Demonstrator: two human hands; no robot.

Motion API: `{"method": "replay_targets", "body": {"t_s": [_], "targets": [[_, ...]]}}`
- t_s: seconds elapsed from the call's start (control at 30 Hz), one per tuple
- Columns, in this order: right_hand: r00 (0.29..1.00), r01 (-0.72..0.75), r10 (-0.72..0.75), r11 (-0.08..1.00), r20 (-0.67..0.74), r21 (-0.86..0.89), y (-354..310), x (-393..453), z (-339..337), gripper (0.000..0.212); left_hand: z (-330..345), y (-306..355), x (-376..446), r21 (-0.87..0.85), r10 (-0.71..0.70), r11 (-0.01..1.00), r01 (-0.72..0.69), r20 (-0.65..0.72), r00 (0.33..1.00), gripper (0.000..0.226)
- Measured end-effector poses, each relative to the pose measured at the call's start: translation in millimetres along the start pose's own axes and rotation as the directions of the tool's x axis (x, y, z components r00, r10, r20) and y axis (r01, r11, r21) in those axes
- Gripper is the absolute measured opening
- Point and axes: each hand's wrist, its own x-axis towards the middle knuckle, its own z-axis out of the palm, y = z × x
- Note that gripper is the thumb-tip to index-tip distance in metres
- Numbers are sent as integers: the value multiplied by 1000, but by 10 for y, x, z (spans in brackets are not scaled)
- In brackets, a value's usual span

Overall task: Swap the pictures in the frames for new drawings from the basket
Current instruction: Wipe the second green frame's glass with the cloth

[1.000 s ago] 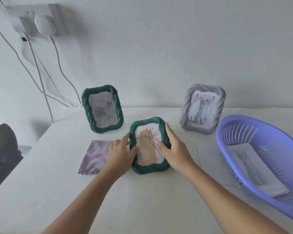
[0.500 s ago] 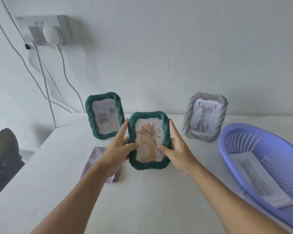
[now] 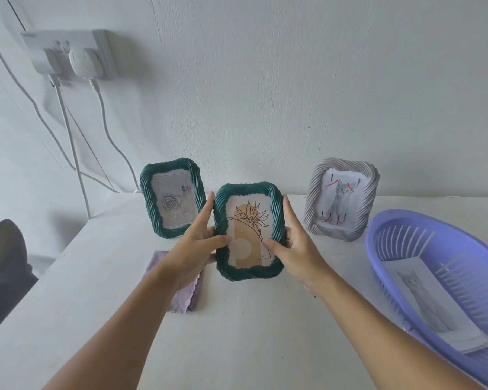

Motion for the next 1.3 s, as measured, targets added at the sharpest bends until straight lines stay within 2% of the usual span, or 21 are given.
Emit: {"method": "replay_targets", "body": {"t_s": [0.23,0.63,0.87,1.07,1.3], "targets": [[999,-13,14,999,31,-42,-97,199,-62,100,-19,88,238,10,19,1000,-20,31,999,106],[993,61,-80,978,-87,-200,-82,943,-38,104,-210,152,1008,70,96,993,-93,-39,995,103],[990,37,-74,958,-120,-283,16,1189,-10,103,-249,12,1263,267,195,952,-150,-151,969,103],[988,63,-103,947,-113,-314,86,1171,-3,102,-212,-131,1268,549,359,807,-219,-160,919,104],[988,73,-112,945,-105,-318,132,1090,-29,102,-221,-203,1249,575,340,794,-198,-150,928,99]]}}
